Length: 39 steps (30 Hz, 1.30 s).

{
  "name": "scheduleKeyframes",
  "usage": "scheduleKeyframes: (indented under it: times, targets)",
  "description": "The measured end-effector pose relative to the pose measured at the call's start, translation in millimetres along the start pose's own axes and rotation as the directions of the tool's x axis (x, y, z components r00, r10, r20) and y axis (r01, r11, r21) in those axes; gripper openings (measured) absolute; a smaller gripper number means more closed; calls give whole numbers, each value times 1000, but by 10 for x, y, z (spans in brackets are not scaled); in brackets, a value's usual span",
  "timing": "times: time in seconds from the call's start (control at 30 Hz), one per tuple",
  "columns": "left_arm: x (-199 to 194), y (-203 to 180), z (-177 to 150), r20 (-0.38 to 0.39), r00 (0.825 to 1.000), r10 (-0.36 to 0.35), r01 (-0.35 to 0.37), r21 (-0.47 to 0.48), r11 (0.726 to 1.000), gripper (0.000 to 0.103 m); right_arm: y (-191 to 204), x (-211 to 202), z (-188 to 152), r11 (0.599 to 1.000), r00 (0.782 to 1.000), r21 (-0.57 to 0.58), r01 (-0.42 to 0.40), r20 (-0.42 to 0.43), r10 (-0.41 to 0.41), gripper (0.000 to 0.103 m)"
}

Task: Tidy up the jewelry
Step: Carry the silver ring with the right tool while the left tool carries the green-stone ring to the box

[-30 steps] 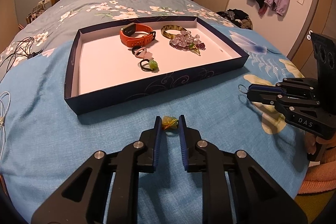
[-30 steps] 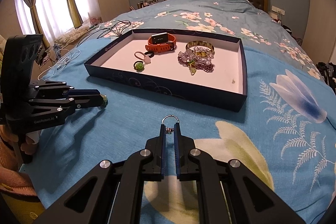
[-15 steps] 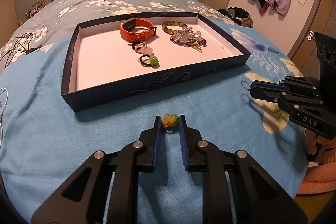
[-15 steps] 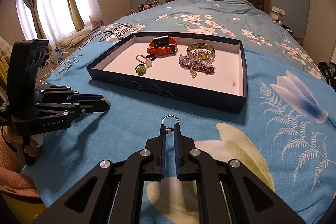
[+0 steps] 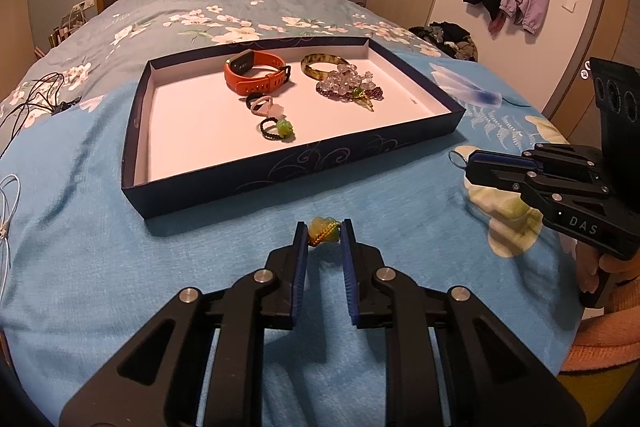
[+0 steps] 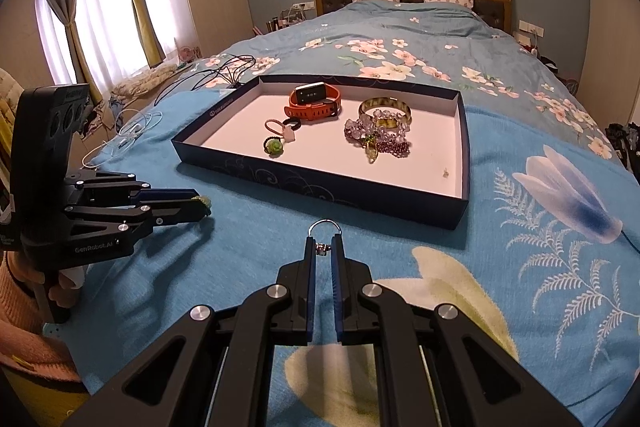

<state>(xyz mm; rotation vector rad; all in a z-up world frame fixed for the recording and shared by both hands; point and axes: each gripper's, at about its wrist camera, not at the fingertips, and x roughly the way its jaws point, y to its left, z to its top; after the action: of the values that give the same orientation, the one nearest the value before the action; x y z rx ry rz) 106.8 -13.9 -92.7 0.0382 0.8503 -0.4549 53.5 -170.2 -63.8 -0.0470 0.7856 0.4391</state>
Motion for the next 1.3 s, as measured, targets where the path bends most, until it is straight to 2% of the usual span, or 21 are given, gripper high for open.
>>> scheduleKeyframes:
  times: [0.57,1.3]
  targets:
    - [-287,-70,104,90,996,-14,14,7,1000,17,-14,-88,98,1000,998,9,-10,62,9,6]
    - [-422,-74,244,167,986,-4,6,-16,1000,17,-39,-156,289,1000,989,13,-12,149,10,6]
